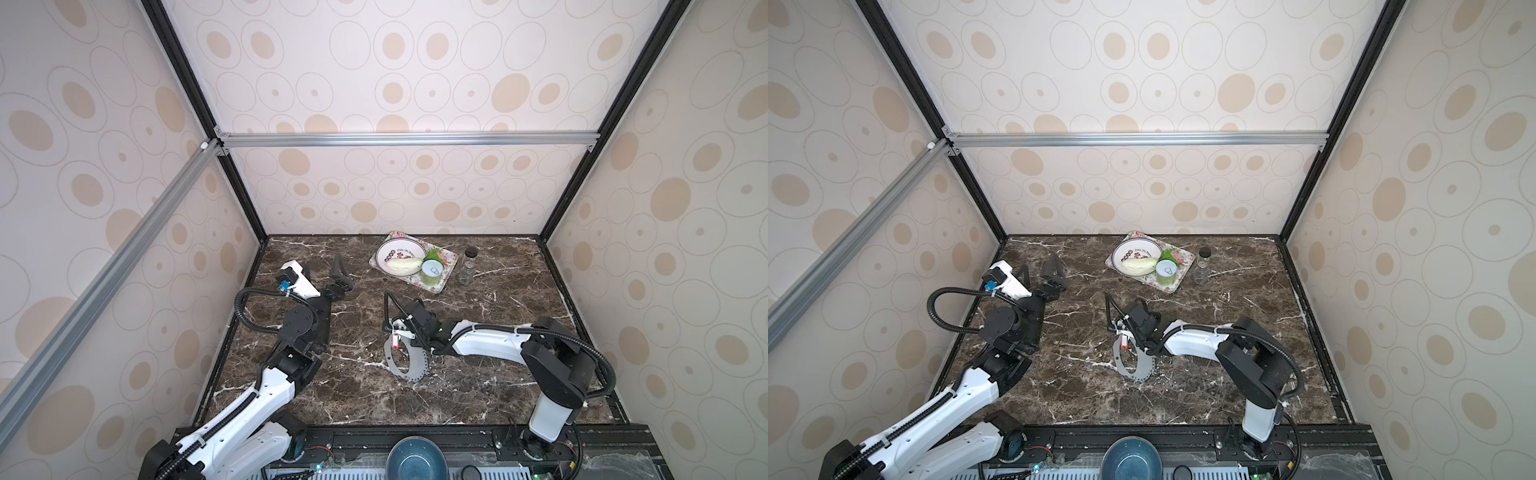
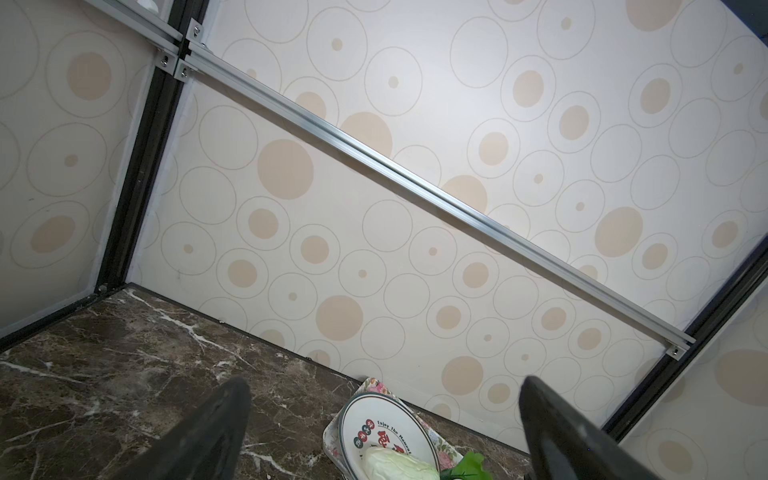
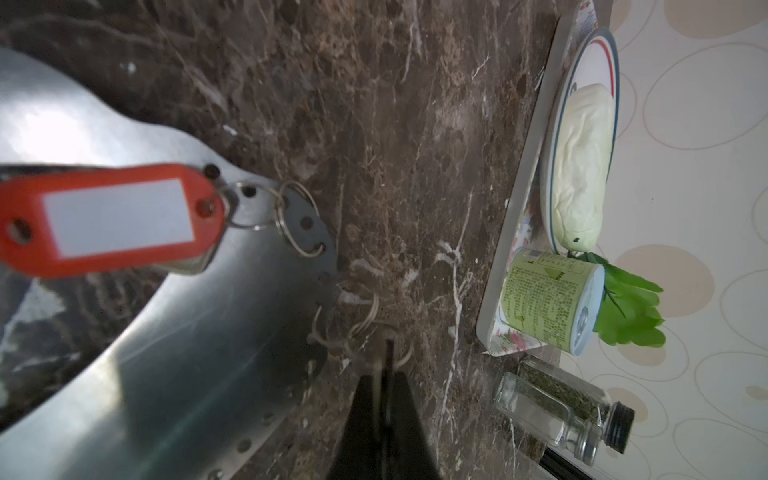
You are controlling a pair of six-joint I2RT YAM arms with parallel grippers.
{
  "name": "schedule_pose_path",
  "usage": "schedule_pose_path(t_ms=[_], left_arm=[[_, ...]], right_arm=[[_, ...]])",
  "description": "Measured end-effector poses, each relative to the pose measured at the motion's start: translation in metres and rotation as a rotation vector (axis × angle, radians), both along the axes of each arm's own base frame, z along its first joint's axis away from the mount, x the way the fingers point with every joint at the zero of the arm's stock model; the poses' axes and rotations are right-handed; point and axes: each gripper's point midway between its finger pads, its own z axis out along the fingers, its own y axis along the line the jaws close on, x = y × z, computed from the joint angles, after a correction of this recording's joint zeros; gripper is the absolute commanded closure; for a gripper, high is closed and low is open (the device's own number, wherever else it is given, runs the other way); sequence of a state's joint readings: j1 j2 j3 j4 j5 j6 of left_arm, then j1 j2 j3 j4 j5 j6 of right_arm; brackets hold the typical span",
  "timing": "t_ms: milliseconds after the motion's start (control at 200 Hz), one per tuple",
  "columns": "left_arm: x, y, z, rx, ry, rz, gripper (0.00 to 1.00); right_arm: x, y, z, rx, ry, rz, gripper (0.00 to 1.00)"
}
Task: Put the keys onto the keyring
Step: 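Open the right gripper to set the keyring plate on the table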
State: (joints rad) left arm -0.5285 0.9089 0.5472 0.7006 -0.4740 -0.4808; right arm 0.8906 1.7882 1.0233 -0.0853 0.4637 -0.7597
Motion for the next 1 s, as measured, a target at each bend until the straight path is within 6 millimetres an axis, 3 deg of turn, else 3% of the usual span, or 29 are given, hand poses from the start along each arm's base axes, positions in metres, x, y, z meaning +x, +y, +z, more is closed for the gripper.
schedule_pose_path(t_ms=[145,300,625,725,820,910,1000], left_arm=[[0.000,0.001,0.000,0.005,0.001,0.006,0.00],[0.002,0.003,-0.003,0.013,0.011,0.027,0.00],[0.010,0.003,-0.017,0.057,0.054,0.059,0.00],[0.012,0.002,-0.020,0.090,0.062,0.068,0.00],[0.014,0.002,-0.020,0.143,0.055,0.088,0.00],[0.013,0.001,-0.025,0.229,0.039,0.097,0.00],[0.012,-0.002,-0.047,0.371,0.049,0.102,0.00]], right_arm=[[0.002,0.004,-0.007,0.015,0.010,-0.009,0.93],[0.006,0.009,-0.004,0.063,-0.002,-0.026,0.79],[0.008,-0.001,-0.001,0.145,-0.027,-0.078,0.73],[0.006,-0.014,0.021,0.252,-0.044,-0.124,0.72],[0.008,-0.039,0.058,0.406,-0.095,-0.195,0.71],[0.012,-0.079,0.099,0.563,-0.177,-0.293,0.69],[0.011,-0.128,0.131,0.710,-0.260,-0.403,0.64]])
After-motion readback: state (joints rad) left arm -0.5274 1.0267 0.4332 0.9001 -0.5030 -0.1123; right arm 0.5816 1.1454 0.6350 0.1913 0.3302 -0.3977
